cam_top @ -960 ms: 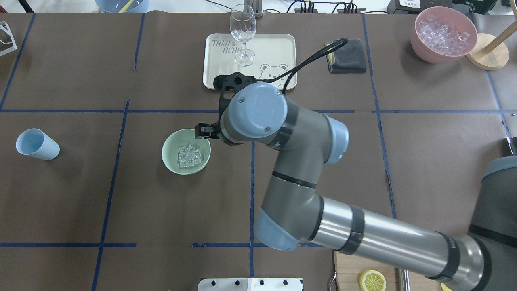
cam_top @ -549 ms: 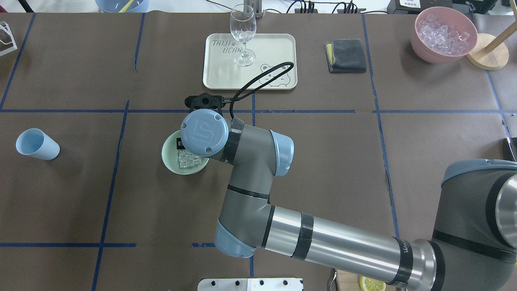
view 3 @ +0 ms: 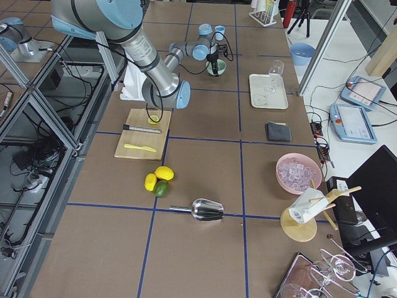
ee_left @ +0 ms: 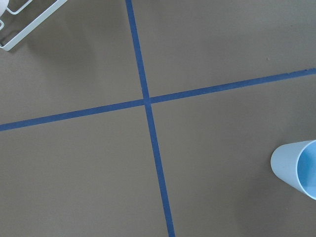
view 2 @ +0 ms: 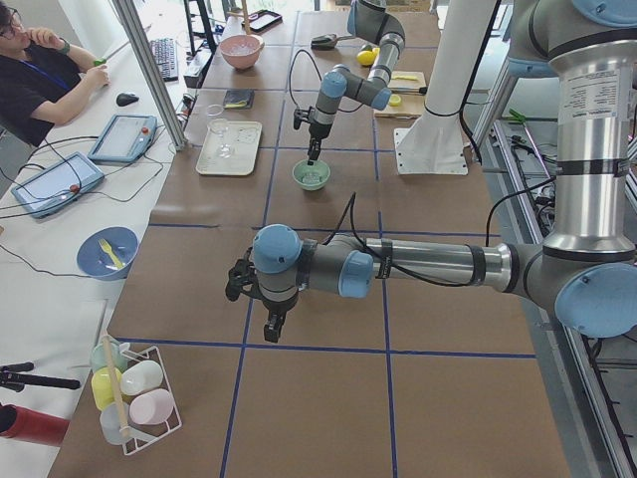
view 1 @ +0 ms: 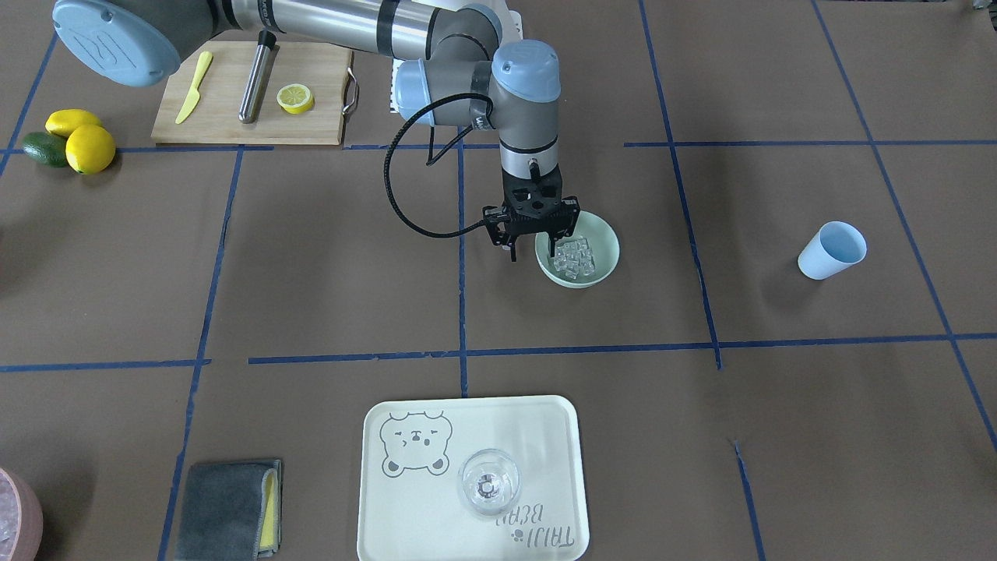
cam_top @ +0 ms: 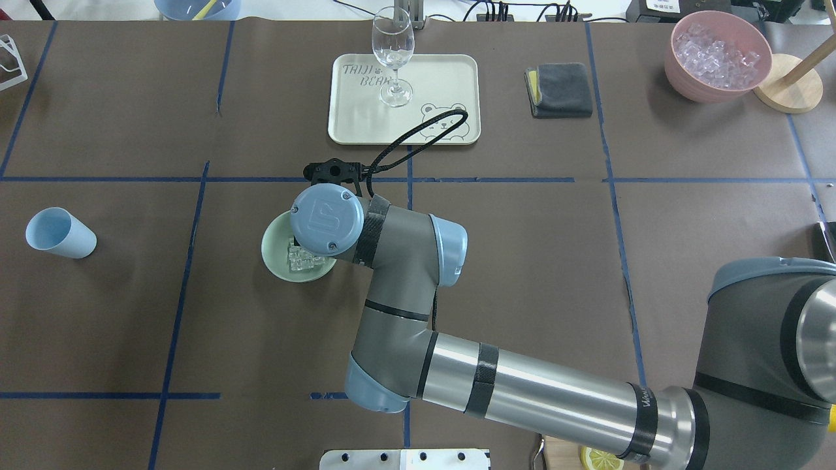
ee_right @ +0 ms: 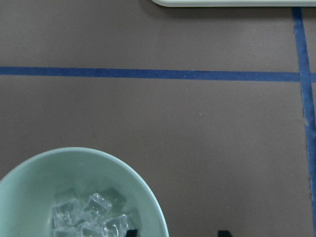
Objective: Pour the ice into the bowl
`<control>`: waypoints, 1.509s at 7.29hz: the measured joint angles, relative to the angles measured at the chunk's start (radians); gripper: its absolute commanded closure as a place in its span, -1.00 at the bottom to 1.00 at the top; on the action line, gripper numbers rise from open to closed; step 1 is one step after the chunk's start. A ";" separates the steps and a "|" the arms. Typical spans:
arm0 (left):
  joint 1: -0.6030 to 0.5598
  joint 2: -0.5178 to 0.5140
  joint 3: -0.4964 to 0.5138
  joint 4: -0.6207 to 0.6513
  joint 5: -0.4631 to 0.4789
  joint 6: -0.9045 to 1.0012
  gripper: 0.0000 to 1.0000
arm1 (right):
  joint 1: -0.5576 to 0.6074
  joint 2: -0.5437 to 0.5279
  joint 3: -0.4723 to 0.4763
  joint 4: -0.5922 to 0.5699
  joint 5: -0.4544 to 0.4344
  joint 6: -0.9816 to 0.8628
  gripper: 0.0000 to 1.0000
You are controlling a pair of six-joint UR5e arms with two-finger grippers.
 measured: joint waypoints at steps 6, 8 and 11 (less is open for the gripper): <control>0.000 -0.001 0.001 -0.003 0.000 0.001 -1.00 | 0.040 -0.003 0.050 0.054 0.062 0.031 1.00; 0.000 0.003 0.008 -0.002 0.004 0.001 -1.00 | 0.127 -0.124 0.223 0.058 0.180 0.012 1.00; 0.001 0.006 0.026 0.002 0.018 0.004 -1.00 | 0.339 -0.380 0.431 0.065 0.386 -0.189 1.00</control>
